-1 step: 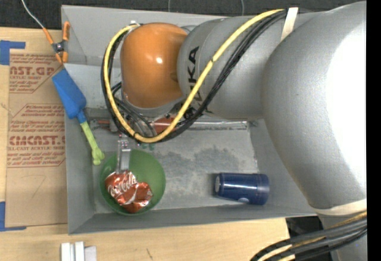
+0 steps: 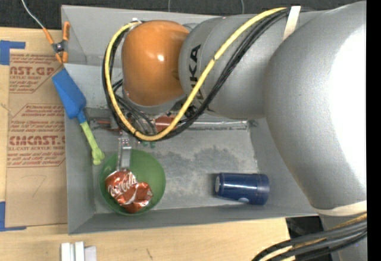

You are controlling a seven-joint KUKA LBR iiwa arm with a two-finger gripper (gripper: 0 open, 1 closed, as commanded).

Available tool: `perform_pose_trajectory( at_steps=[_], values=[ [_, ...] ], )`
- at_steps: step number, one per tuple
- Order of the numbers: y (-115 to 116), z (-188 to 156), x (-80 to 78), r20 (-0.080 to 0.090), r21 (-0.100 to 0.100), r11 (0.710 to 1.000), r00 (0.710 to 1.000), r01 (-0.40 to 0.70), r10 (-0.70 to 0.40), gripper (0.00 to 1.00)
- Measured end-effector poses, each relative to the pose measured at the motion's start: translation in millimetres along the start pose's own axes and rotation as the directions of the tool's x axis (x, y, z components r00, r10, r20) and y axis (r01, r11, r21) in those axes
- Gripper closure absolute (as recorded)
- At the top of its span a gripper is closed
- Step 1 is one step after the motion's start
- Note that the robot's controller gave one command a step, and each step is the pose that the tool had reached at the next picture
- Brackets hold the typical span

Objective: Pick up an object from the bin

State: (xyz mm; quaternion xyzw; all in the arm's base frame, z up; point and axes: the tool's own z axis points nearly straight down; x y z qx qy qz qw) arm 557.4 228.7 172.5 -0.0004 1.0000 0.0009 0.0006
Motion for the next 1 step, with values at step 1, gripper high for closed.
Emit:
perform_pose_trajectory(
  at_steps=[1],
  values=[
    [-9.7, 41.2, 14.1, 0.005, -0.001, 0.989, 0.989, 0.145, -0.145, 0.0]
  ],
)
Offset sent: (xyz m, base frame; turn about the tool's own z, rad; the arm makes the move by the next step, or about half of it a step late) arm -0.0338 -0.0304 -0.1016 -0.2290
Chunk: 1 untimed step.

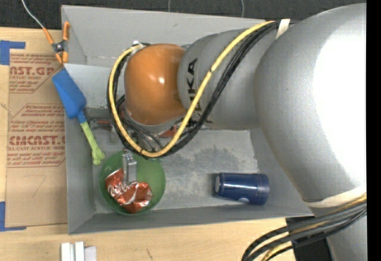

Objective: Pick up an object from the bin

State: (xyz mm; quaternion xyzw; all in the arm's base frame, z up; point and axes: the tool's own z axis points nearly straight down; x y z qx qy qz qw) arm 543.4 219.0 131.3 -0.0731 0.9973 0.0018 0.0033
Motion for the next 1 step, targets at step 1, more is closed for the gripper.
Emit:
perform_pose_trajectory(
  at_steps=[1],
  values=[
    [-15.4, 54.9, 18.5, 0.01, -0.004, 0.997, 0.997, 0.082, -0.082, 0.0]
  ],
)
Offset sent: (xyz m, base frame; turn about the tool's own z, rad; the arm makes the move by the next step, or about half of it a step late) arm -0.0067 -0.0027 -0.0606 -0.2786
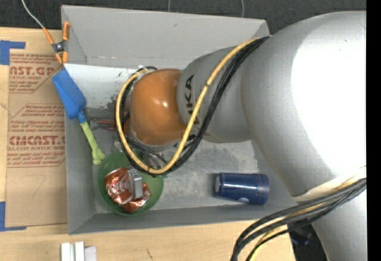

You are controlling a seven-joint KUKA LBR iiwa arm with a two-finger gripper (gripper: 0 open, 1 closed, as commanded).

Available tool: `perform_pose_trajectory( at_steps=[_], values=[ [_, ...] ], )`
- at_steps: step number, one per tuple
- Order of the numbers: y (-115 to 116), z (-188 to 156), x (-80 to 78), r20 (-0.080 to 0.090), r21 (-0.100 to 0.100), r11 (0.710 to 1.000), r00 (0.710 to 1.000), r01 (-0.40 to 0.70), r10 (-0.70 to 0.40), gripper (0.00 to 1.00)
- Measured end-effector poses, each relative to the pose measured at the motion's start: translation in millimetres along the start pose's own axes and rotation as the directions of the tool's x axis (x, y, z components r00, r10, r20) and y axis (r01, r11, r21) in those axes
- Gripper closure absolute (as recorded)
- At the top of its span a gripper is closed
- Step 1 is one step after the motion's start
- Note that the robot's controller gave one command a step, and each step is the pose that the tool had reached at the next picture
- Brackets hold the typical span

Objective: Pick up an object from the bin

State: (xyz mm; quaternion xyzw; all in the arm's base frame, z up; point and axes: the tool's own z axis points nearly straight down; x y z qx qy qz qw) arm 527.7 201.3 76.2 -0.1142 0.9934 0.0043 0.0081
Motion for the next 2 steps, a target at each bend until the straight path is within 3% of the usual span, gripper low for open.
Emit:
perform_pose_trajectory(
  at_steps=[1, 2],
  values=[
    [15.3, -1.0, -19.1, 0.015, -0.001, 0.981, 0.981, 0.193, -0.193, 1.0],
    [12.8, 3.5, -16.0, 0.005, 0.002, 0.981, 0.981, 0.194, -0.194, 0.0]
  ],
)
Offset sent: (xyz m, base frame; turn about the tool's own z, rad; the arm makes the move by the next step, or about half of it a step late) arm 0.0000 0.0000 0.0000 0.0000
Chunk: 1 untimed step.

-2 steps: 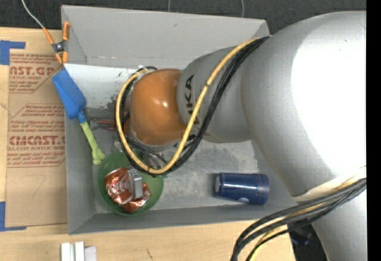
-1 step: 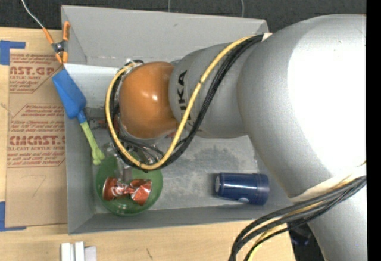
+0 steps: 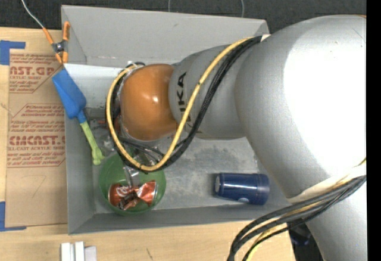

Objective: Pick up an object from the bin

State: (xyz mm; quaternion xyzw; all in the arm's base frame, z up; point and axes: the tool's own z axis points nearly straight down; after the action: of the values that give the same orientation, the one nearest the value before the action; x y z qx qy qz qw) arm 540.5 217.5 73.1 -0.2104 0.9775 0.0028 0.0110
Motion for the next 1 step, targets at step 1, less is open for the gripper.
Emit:
perform_pose_trajectory(
  at_steps=[1],
  values=[
    [0.4, -2.0, -1.0, 0.001, -0.001, 1.0, 1.0, 0.0, 0.0, 1.0]
  ],
)
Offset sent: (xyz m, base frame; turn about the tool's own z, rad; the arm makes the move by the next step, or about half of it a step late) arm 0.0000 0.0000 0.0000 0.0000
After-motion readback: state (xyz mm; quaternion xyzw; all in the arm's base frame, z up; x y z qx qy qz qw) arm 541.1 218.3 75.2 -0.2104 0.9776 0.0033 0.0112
